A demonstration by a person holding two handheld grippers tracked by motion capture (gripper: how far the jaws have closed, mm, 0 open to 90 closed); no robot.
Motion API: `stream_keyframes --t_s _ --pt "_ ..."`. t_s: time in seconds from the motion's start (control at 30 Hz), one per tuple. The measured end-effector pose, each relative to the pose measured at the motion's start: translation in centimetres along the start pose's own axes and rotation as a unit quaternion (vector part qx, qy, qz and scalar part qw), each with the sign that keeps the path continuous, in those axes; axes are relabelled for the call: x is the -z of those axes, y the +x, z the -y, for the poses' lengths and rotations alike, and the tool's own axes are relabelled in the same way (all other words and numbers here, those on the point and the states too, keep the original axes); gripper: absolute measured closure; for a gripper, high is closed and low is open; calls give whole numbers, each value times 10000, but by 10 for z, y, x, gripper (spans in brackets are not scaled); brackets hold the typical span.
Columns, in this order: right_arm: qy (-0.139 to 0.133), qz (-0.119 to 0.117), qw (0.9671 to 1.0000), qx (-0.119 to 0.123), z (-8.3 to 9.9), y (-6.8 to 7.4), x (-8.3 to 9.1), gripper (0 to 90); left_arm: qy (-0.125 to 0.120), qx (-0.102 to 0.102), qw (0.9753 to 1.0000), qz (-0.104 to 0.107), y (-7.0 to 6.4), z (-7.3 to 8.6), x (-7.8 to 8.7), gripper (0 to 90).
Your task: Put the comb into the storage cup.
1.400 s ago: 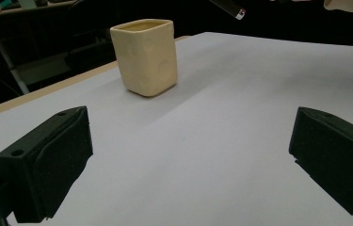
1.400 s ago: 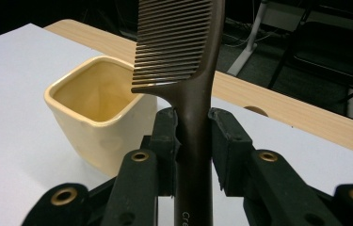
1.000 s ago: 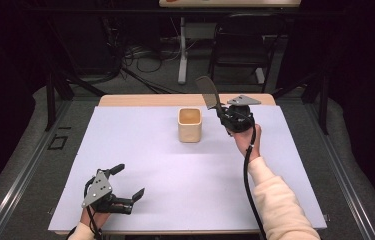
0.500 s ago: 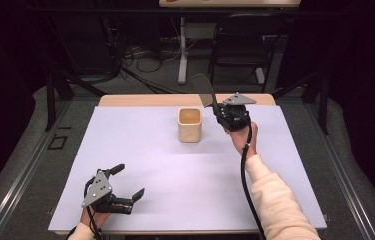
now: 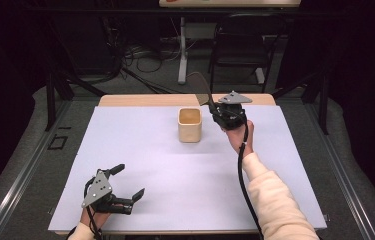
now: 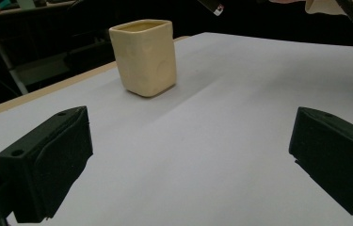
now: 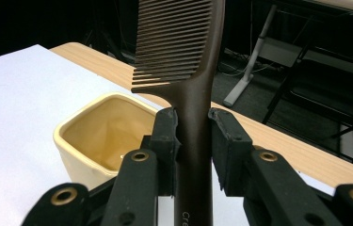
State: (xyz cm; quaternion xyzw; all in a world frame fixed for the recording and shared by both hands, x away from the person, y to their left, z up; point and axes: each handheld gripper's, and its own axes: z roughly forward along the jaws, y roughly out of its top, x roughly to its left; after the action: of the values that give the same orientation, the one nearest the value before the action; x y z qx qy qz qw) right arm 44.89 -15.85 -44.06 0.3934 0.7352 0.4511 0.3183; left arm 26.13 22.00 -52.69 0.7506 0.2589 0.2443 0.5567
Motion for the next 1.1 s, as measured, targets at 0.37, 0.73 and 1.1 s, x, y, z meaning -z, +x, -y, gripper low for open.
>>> stream_keyframes --t_s 0.37,0.73,1.1 --pt "-153 -35 9998 75 -8 4 -3 723 -5 -4 10000 -10 0 0 0 1" --pt "-269 -82 9994 202 -14 10 -8 724 -17 -9 10000 -4 0 0 1 1" --pt "-370 -69 9990 246 -19 12 -11 724 -24 9 10000 -3 0 0 1 1"
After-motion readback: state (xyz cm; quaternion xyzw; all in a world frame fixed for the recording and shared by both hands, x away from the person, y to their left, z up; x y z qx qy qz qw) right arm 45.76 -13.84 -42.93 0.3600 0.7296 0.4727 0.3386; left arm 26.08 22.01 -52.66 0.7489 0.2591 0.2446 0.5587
